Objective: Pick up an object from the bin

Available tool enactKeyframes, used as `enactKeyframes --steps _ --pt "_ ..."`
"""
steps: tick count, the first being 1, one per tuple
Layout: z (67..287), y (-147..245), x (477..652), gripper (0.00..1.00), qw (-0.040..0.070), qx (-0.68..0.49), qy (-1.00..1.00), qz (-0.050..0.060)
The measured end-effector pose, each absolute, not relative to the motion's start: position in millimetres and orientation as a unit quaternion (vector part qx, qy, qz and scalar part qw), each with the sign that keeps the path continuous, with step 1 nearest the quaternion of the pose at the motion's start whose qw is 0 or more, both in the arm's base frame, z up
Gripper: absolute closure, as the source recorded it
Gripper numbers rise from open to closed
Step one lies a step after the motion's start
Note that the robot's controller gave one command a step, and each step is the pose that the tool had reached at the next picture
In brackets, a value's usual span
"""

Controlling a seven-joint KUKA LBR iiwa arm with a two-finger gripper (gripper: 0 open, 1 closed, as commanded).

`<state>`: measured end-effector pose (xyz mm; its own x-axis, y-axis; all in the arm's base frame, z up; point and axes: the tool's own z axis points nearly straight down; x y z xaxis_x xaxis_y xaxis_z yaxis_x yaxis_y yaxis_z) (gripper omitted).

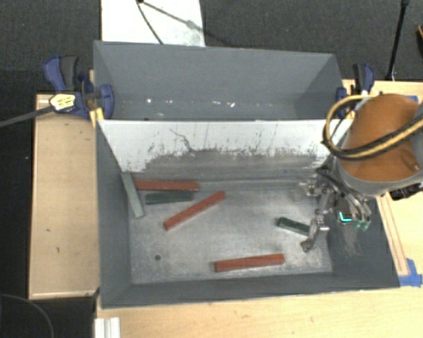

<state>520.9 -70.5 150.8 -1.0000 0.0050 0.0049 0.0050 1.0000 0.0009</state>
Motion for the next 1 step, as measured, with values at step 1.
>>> enactKeyframes --steps 1 --pt "67.5 -95.3 512.7 0.00 0.002 -0.088 -0.996 0.000"
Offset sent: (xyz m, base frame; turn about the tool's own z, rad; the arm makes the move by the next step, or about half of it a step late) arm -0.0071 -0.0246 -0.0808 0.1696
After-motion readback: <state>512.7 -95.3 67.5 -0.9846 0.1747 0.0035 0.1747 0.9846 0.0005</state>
